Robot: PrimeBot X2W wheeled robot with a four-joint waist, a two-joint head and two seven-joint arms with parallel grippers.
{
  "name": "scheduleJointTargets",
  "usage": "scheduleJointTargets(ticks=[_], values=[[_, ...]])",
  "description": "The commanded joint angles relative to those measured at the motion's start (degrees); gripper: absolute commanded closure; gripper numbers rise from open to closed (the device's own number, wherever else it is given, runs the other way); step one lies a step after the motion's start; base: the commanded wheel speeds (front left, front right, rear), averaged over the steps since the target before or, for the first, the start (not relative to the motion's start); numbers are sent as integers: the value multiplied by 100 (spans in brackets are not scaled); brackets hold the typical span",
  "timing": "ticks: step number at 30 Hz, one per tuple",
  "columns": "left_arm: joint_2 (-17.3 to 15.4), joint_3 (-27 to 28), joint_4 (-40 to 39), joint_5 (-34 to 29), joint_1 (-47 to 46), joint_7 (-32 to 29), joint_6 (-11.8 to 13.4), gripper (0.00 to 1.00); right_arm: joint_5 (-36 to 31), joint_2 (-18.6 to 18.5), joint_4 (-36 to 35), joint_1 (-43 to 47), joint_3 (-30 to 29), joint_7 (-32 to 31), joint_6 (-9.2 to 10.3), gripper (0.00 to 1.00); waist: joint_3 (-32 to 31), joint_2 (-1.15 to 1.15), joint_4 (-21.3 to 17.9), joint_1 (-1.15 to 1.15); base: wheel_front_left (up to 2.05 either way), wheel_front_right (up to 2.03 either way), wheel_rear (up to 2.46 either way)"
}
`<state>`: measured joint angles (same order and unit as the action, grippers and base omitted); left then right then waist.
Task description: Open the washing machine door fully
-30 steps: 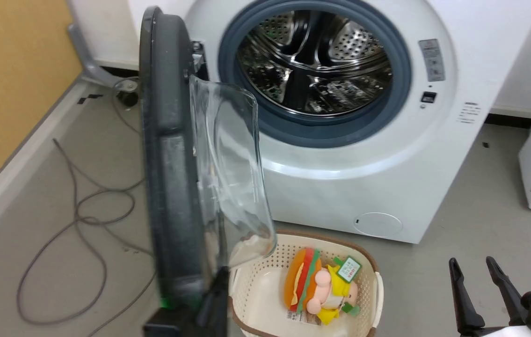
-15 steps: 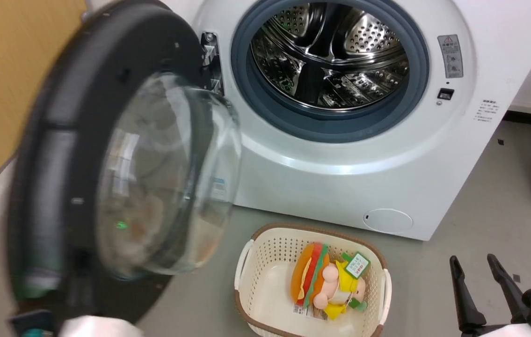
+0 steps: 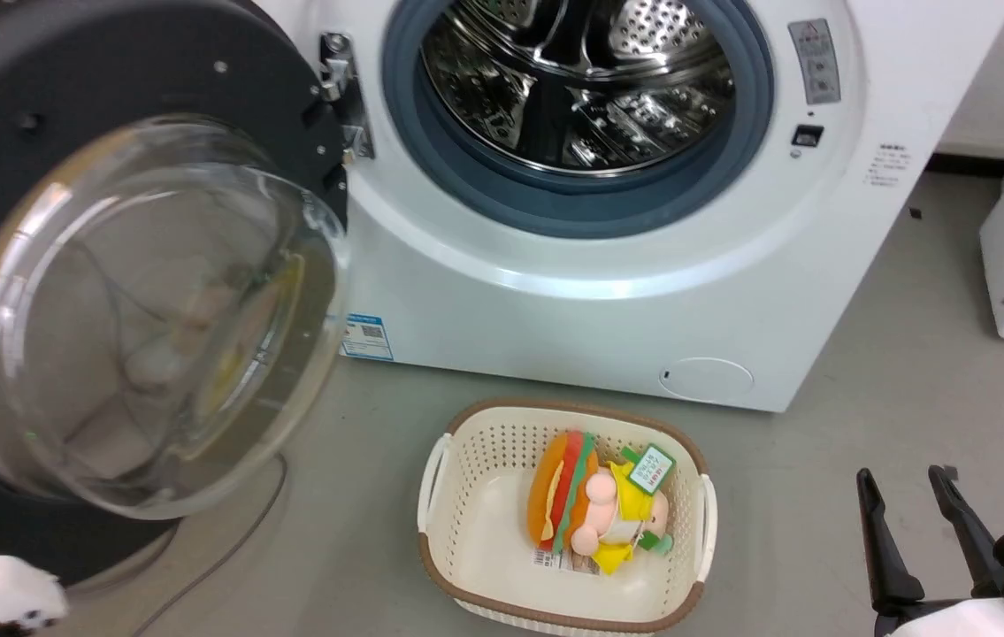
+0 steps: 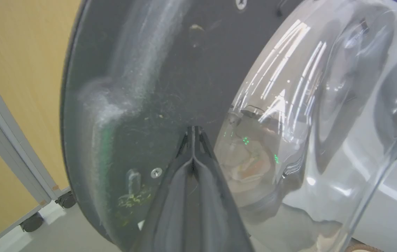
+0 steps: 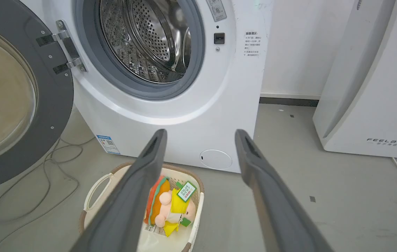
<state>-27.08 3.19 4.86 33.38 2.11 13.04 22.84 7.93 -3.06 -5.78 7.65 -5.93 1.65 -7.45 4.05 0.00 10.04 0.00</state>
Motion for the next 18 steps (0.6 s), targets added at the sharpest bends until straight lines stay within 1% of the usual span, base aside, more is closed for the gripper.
scheduleJointTargets(ticks=[1, 6, 10, 15, 18], values=[[-126, 122, 255, 4, -136, 81, -113, 100, -46, 18, -11, -101, -6, -10, -3, 0, 48, 0, -62, 0, 0, 0, 0], [-231, 377, 953, -32, -382, 177, -443, 100, -85, 18, -21, -141, -26, 30, -3, 0, 67, 0, -133, 0, 0, 0, 0], [-231, 538, 1309, -265, -580, 192, -599, 100, -99, 18, -4, -171, -49, 48, -3, 0, 42, 0, -154, 0, 0, 0, 0], [35, 844, 1385, -624, -535, 195, -743, 100, -44, 18, 90, -156, -5, 78, -3, 0, -76, 0, -206, 0, 0, 0, 0], [328, 1036, 1179, -811, -299, 195, -779, 100, -9, 18, 147, -121, 13, 113, -3, 0, -161, 0, -246, 0, 0, 0, 0]])
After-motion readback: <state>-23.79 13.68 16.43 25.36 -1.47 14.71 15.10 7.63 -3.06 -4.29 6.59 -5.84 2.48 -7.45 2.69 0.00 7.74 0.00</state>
